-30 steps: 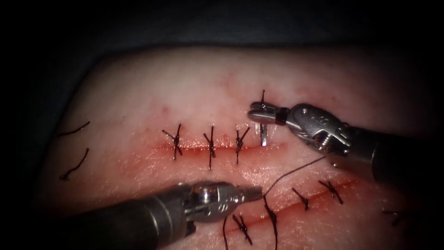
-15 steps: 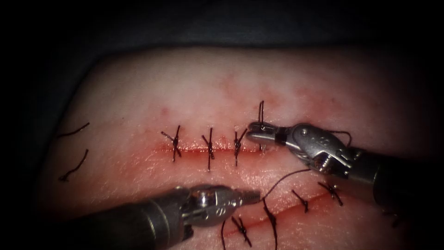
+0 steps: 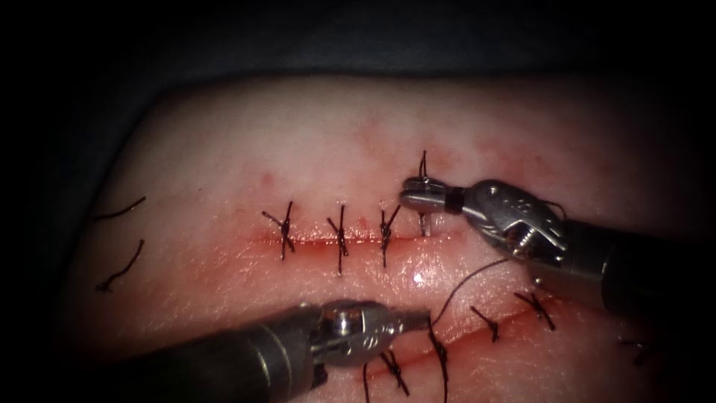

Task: Wound Closure
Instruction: Throw suture into skin beneath wound with right hand

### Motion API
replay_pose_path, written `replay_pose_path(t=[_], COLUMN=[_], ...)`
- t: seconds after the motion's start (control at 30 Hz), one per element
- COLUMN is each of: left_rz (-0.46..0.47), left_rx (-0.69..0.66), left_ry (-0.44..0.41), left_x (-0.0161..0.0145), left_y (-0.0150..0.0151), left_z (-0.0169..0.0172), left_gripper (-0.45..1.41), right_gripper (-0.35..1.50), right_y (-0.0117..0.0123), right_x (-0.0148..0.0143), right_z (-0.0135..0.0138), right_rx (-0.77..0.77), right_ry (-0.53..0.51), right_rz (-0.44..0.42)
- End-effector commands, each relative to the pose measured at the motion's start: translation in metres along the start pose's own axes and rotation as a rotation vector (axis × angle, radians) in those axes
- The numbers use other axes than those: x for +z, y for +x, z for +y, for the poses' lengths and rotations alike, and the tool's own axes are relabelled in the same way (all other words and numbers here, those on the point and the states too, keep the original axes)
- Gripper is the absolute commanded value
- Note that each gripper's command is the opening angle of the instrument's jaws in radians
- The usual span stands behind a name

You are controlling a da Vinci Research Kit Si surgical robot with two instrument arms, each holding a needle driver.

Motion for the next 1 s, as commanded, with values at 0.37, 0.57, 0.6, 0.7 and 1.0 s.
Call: replay_pose_path(t=[0.37,0.57,0.6,0.7,1.0], left_rz=[0.004,0.004,0.003,0.004,0.005], left_rx=[-0.009,-0.014,-0.014,-0.014,-0.016], left_ry=[-0.005,-0.005,-0.008,-0.009,-0.010], left_x=[0.0010,0.0012,0.0013,0.0014,0.0018], left_y=[-0.0004,-0.0006,-0.0007,-0.0009,-0.0011], left_z=[-0.0008,-0.0009,-0.0009,-0.0010,-0.0015], left_gripper=[-0.38,-0.38,-0.38,-0.38,-0.38], right_gripper=[-0.35,-0.35,-0.35,-0.35,-0.35], right_y=[0.0001,-0.0001,-0.0001,-0.0002,0.0005], right_x=[0.0016,0.0022,0.0023,0.0026,0.0026], right_z=[0.0002,0.0000,-0.0001,-0.0005,-0.0016], right_rx=[0.165,0.241,0.246,0.273,0.339], right_ry=[0.066,0.101,0.108,0.133,0.155], right_rz=[-0.040,-0.015,-0.007,0.002,0.029])
